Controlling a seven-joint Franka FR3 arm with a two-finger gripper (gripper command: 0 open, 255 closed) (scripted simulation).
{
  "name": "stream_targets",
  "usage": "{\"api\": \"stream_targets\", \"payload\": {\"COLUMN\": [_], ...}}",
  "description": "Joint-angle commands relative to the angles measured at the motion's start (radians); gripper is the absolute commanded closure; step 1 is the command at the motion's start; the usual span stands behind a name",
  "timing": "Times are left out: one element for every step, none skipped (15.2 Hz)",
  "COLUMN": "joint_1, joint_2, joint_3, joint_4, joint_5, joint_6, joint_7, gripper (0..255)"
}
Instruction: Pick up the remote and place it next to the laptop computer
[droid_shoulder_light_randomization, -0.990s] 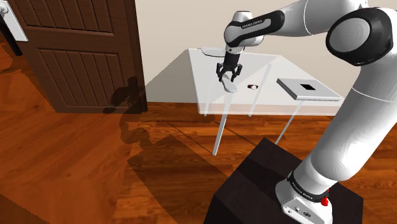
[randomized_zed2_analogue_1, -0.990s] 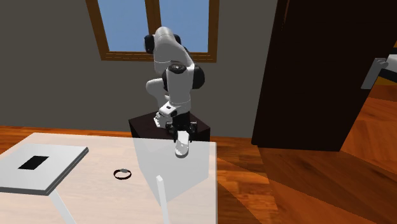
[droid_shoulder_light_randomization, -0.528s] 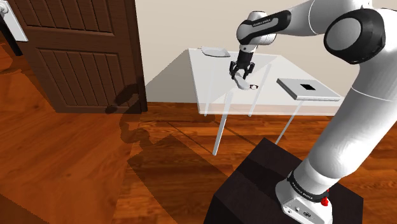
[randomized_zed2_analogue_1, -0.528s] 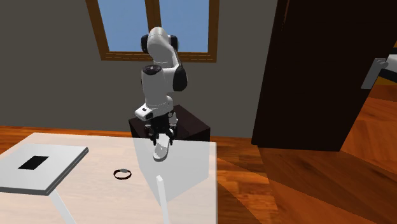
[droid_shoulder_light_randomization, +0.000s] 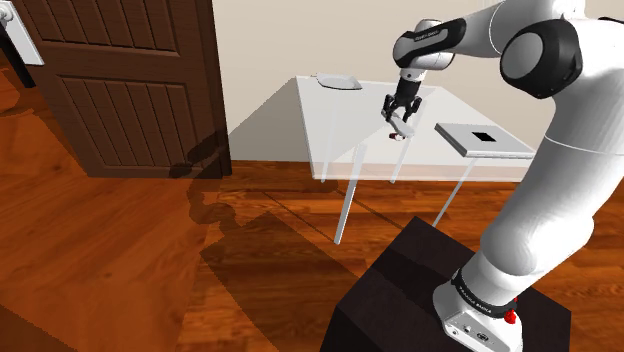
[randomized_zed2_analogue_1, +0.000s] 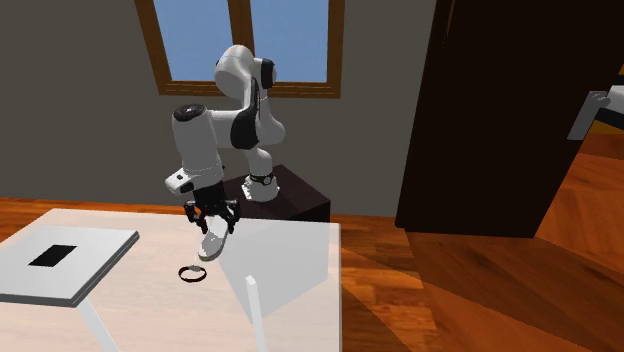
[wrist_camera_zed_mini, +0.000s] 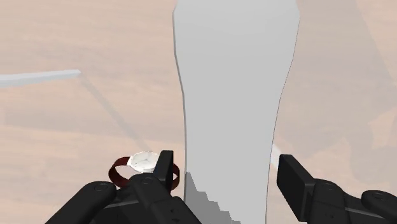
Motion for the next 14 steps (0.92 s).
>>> {"api": "stream_targets", "payload": {"joint_1": [-0.031,-0.047,-0.063,-0.08,-0.097,-0.115,-0.133,-0.152,-0.171,-0.19,-0.211,-0.231,-0.254,-0.254], "joint_2": [0.042,0.057,0.073,0.09,0.108,0.127,0.147,0.168,0.19,0.213,0.237,0.263,0.29,0.292], "joint_3": [-0.014,-0.021,-0.027,-0.033,-0.039,-0.044,-0.049,-0.053,-0.057,-0.06,-0.063,-0.066,-0.067,-0.066], "joint_4": [0.055,0.075,0.097,0.12,0.144,0.171,0.198,0.228,0.259,0.292,0.328,0.366,0.408,0.397], "joint_5": [0.016,0.022,0.029,0.035,0.043,0.05,0.058,0.066,0.074,0.082,0.091,0.1,0.109,0.109], "joint_6": [-0.017,-0.023,-0.031,-0.039,-0.047,-0.056,-0.066,-0.077,-0.089,-0.101,-0.114,-0.129,-0.145,-0.132], "joint_7": [-0.048,-0.072,-0.095,-0.118,-0.14,-0.162,-0.184,-0.205,-0.226,-0.247,-0.267,-0.286,-0.305,-0.306], "gripper": [255,255,255,255,255,255,255,255,255,255,255,255,255,255]}}
